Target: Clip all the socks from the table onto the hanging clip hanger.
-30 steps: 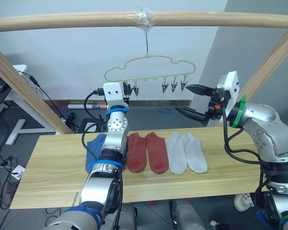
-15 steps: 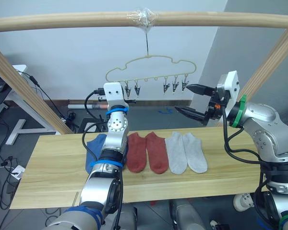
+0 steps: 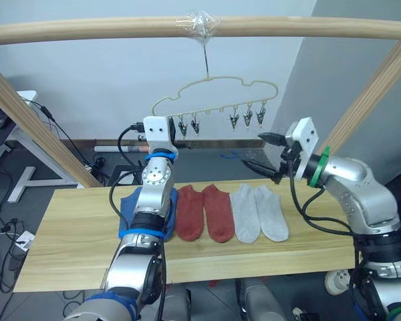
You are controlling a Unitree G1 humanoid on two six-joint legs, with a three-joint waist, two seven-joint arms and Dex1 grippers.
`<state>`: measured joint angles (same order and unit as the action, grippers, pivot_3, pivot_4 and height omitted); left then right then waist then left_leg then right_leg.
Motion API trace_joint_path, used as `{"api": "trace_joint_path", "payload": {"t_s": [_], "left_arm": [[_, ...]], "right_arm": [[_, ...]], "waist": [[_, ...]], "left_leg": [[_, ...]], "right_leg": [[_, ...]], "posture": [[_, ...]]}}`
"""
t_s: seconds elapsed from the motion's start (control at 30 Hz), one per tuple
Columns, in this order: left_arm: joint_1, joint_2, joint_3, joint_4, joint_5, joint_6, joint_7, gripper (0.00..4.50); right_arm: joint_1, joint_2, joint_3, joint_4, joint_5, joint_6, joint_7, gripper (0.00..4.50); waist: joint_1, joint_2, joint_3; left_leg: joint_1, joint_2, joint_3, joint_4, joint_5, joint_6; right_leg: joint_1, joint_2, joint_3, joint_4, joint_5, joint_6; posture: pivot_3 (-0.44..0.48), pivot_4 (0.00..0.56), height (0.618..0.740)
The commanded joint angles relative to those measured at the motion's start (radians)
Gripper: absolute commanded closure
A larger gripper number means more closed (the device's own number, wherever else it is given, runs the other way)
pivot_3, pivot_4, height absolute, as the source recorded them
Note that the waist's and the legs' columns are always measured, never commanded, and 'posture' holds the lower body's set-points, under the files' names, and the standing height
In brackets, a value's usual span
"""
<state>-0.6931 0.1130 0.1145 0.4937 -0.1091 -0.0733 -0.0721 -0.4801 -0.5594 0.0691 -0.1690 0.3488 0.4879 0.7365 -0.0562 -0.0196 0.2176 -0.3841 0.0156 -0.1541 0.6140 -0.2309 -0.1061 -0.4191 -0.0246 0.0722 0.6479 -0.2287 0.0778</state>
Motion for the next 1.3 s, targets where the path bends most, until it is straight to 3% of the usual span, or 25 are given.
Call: {"api": "trace_joint_path", "payload": {"t_s": [0.03, 0.23, 0.33, 0.67, 0.93, 1.07, 1.3], "left_arm": [[0.035, 0.087, 0.001, -0.155, -0.102, 0.195, -0.181, 4.48], [0.013, 0.167, 0.04, -0.279, -0.283, 0.55, -0.31, 4.48], [0.016, 0.198, 0.053, -0.324, -0.326, 0.646, -0.34, 4.48], [0.055, 0.213, 0.039, -0.387, -0.33, 0.701, -0.349, 4.48], [0.089, 0.232, 0.045, -0.463, -0.346, 0.753, -0.366, 4.48], [0.099, 0.24, 0.052, -0.479, -0.355, 0.769, -0.372, 4.5], [0.113, 0.231, 0.044, -0.5, -0.371, 0.783, -0.379, 4.5]], "right_arm": [[0.054, -0.013, 0.039, 0.12, -0.141, -0.048, -0.083, 0.0], [0.08, 0.005, 0.092, 0.39, -0.257, -0.166, -0.082, 0.0], [0.075, 0.026, 0.1, 0.497, -0.279, -0.243, -0.067, 0.0], [-0.029, 0.112, 0.137, 0.829, -0.347, -0.332, -0.019, 0.0], [-0.052, 0.11, 0.167, 0.962, -0.421, -0.38, -0.009, 0.0], [-0.047, 0.093, 0.156, 0.98, -0.417, -0.394, 0.017, 0.89], [-0.028, 0.062, 0.159, 0.991, -0.436, -0.431, 0.052, 3.41]], "waist": [[-0.001, 0.0, 0.0], [-0.002, 0.001, 0.001], [-0.004, 0.001, 0.001], [-0.005, 0.001, 0.001], [-0.001, 0.001, 0.001], [-0.001, 0.001, 0.001], [0.0, 0.001, 0.001]], "left_leg": [[0.0, 0.0, 0.0, 0.0, 0.0, 0.0], [0.002, 0.0, 0.0, 0.0, 0.001, 0.002], [0.002, 0.0, 0.0, 0.0, 0.001, 0.002], [0.003, 0.0, 0.0, 0.0, 0.001, 0.002], [0.005, 0.0, -0.001, 0.0, 0.001, 0.002], [0.01, 0.0, -0.001, 0.0, 0.001, 0.002], [0.014, 0.0, -0.001, 0.0, 0.001, 0.002]], "right_leg": [[0.0, 0.0, 0.0, 0.0, 0.0, 0.0], [0.0, 0.0, 0.0, 0.002, -0.002, 0.003], [0.001, 0.0, 0.0, 0.002, -0.002, 0.004], [0.002, 0.0, 0.0, 0.001, -0.002, 0.004], [0.005, 0.0, 0.0, -0.001, 0.0, 0.001], [0.011, 0.0, 0.0, -0.001, -0.002, 0.004], [0.014, 0.0, 0.0, -0.001, -0.002, 0.004]], "posture": [[-0.018, 0.202, 0.74], [-0.016, 0.211, 0.74], [-0.016, 0.211, 0.74], [-0.011, 0.21, 0.74], [0.031, 0.197, 0.74], [0.039, 0.192, 0.74], [0.035, 0.184, 0.74]]}}
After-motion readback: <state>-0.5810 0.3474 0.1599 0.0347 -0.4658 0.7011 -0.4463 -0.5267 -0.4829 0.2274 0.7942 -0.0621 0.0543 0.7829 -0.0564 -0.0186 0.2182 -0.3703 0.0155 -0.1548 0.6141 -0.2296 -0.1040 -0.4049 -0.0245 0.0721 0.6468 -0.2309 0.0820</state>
